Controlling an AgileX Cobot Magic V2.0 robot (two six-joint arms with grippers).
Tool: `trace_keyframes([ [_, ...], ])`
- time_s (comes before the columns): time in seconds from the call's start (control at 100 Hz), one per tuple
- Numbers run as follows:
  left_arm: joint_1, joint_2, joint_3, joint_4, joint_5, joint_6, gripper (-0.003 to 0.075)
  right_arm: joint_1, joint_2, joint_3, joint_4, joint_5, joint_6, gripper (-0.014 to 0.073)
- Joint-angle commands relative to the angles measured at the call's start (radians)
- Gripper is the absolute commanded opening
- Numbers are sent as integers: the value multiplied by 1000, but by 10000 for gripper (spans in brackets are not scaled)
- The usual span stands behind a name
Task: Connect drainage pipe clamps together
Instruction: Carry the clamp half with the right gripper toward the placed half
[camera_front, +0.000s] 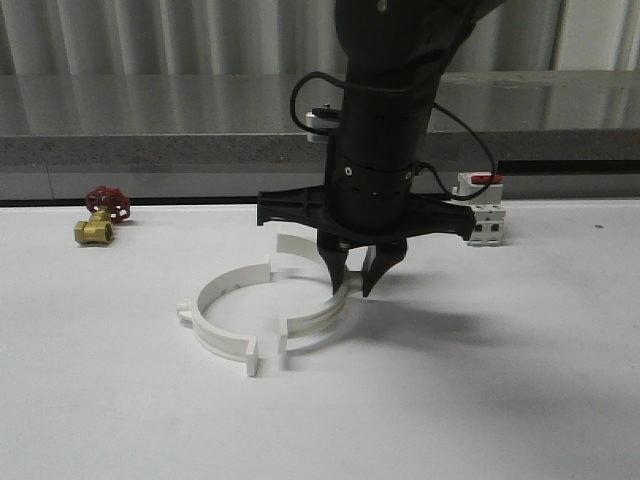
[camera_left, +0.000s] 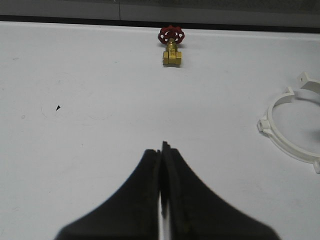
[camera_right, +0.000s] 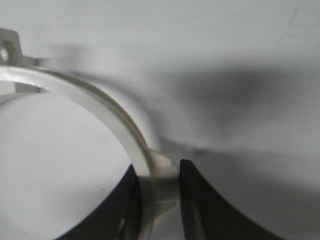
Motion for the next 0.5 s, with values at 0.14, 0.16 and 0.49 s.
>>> trace_keyframes([
  [0.14,2,4,-26,-18,-78,1,-21,6,-42,-30,-24,-27,24,-35],
  [0.16,2,4,-26,-18,-78,1,-21,6,-42,-30,-22,-30,27,-35],
  [0.49,2,4,-26,-18,-78,1,-21,6,-42,-30,-16,-35,46,-35],
])
